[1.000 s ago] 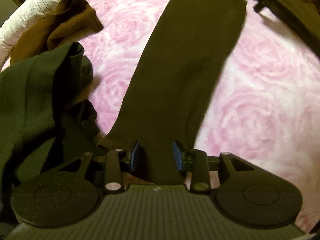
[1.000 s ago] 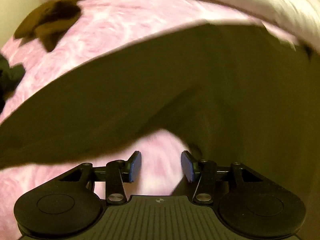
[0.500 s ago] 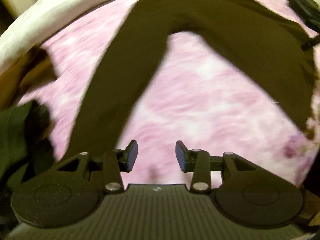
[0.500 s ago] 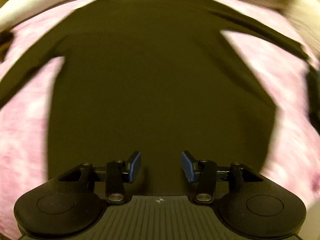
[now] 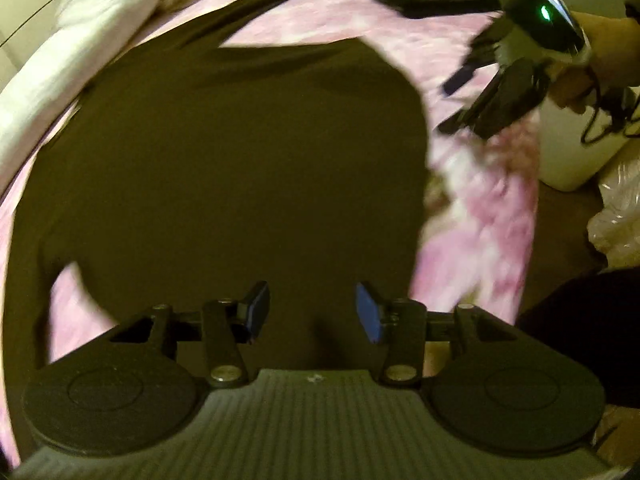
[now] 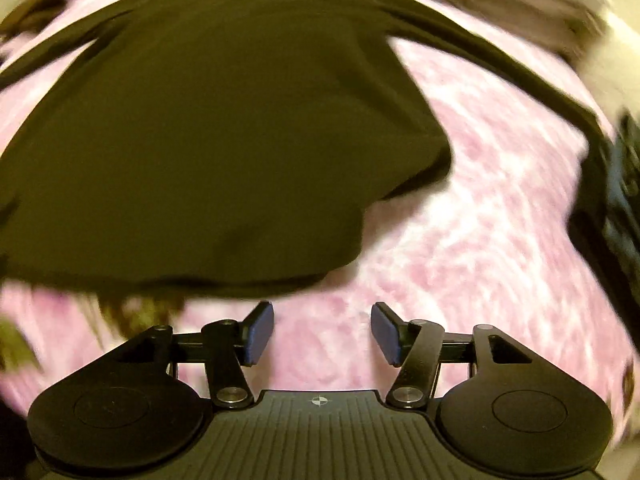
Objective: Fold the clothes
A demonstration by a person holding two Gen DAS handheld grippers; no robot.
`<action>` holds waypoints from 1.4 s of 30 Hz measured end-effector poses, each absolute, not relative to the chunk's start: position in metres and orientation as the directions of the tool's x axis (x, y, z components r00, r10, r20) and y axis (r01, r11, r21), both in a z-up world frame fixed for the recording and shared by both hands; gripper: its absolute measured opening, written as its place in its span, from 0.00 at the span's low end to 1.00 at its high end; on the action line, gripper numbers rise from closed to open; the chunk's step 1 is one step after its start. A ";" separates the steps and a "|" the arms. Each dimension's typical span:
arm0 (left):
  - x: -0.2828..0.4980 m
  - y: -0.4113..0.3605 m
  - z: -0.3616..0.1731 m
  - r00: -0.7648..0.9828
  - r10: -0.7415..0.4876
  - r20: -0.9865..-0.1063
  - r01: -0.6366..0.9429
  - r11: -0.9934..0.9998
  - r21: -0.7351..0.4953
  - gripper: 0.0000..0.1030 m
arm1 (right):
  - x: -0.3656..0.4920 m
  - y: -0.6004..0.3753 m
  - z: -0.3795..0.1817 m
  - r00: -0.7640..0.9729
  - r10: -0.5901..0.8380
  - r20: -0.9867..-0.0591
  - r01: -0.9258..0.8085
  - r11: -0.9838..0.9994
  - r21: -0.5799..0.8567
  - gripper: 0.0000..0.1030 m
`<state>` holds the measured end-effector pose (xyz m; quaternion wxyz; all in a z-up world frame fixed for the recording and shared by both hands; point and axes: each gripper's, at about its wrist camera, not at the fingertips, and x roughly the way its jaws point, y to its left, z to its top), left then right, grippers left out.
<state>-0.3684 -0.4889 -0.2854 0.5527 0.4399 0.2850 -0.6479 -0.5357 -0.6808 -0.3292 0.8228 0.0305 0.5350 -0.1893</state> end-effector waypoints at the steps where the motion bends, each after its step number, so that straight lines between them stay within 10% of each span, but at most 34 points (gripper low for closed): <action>1: -0.383 -0.502 -0.290 -0.012 -0.466 -0.885 0.963 -0.243 0.114 0.43 | -0.541 -0.678 -0.331 0.380 -0.282 -0.881 0.290 0.941 -0.176 0.56; 8: -0.445 -0.551 -0.334 0.040 -0.423 -0.905 0.905 -0.369 0.212 0.42 | -0.547 -0.679 -0.342 0.552 -0.258 -0.793 0.093 0.964 -0.248 0.58; 12: -0.441 -0.559 -0.345 0.058 -0.389 -0.920 0.911 -0.356 0.209 0.20 | -0.539 -0.681 -0.350 0.615 -0.311 -0.725 0.098 0.942 -0.321 0.58; 13: -0.440 -0.559 -0.346 0.057 -0.386 -0.921 0.910 -0.358 0.207 0.17 | -0.537 -0.682 -0.351 0.612 -0.323 -0.721 0.103 0.937 -0.332 0.50; 14: -0.439 -0.559 -0.345 0.055 -0.387 -0.920 0.908 -0.363 0.207 0.16 | -0.535 -0.683 -0.352 0.610 -0.336 -0.718 0.109 0.933 -0.344 0.13; 22: -0.424 -0.552 -0.331 0.011 -0.396 -0.918 0.902 -0.392 0.180 0.15 | -0.591 -0.676 -0.326 0.525 -0.523 -0.671 0.078 0.815 -0.574 0.01; 26: -0.422 -0.543 -0.333 0.012 -0.378 -0.926 0.897 -0.406 0.177 0.16 | -0.611 -0.691 -0.330 0.463 -0.462 -0.756 0.126 0.879 -0.461 0.01; 28: -0.422 -0.537 -0.335 0.016 -0.372 -0.928 0.896 -0.406 0.179 0.16 | -0.613 -0.695 -0.334 0.472 -0.425 -0.773 0.144 0.902 -0.407 0.07; 32: -0.420 -0.528 -0.336 0.024 -0.368 -0.929 0.902 -0.393 0.179 0.22 | -0.595 -0.698 -0.343 0.529 -0.392 -0.752 0.203 0.920 -0.336 0.61; 37: -0.417 -0.519 -0.340 0.036 -0.356 -0.934 0.904 -0.387 0.182 0.26 | -0.559 -0.707 -0.357 0.615 -0.385 -0.688 0.270 0.923 -0.276 0.62; 39: -0.416 -0.516 -0.340 0.039 -0.350 -0.936 0.901 -0.392 0.184 0.26 | -0.552 -0.708 -0.358 0.619 -0.426 -0.659 0.236 0.902 -0.361 0.47; 40: -0.416 -0.515 -0.340 0.040 -0.348 -0.937 0.901 -0.392 0.184 0.26 | -0.547 -0.709 -0.356 0.599 -0.469 -0.649 0.199 0.872 -0.446 0.15; 42: -0.416 -0.515 -0.340 0.039 -0.345 -0.938 0.902 -0.391 0.181 0.26 | -0.552 -0.711 -0.348 0.578 -0.536 -0.615 0.157 0.813 -0.561 0.15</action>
